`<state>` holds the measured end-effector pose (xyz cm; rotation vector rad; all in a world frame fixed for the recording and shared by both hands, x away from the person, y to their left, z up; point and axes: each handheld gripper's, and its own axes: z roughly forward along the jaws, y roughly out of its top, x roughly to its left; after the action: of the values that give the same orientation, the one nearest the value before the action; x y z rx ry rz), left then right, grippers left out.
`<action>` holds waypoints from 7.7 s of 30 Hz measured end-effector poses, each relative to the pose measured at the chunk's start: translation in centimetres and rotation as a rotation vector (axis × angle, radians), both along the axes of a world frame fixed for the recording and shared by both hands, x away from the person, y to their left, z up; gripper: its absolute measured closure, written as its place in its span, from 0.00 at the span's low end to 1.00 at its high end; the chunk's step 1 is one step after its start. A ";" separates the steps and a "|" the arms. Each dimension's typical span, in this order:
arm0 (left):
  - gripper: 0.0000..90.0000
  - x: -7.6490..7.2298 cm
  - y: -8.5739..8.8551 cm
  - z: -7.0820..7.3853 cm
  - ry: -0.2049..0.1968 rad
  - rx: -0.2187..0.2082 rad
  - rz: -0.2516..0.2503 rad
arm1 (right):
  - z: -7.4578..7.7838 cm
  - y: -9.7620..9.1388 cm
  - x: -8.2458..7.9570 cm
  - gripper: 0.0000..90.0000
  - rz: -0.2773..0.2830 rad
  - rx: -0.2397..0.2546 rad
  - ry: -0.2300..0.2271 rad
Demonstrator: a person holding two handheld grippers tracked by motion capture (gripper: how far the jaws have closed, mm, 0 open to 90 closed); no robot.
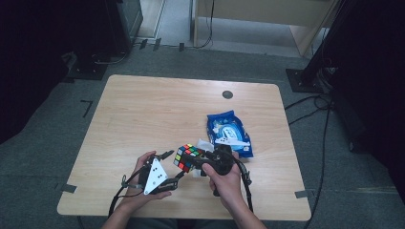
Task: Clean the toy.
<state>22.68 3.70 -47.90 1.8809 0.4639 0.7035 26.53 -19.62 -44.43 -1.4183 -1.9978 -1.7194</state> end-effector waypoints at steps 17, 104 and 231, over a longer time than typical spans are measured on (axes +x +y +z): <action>0.24 -0.3 -0.3 0.6 -0.013 -0.023 -0.008 | -1.1 2.5 -0.7 0.38 0.062 -0.105 0.010; 0.38 0.8 1.2 -0.5 0.070 -0.022 -0.006 | 1.8 -0.4 -1.6 0.98 -0.001 -0.261 -0.470; 0.40 0.6 0.9 -0.5 0.033 -0.021 0.004 | -0.2 -0.5 0.0 0.38 -0.044 -0.002 -0.049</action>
<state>23.30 4.60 -48.42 1.8750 0.4940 0.6685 26.51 -20.13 -44.59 -1.4454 -2.0079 -1.7879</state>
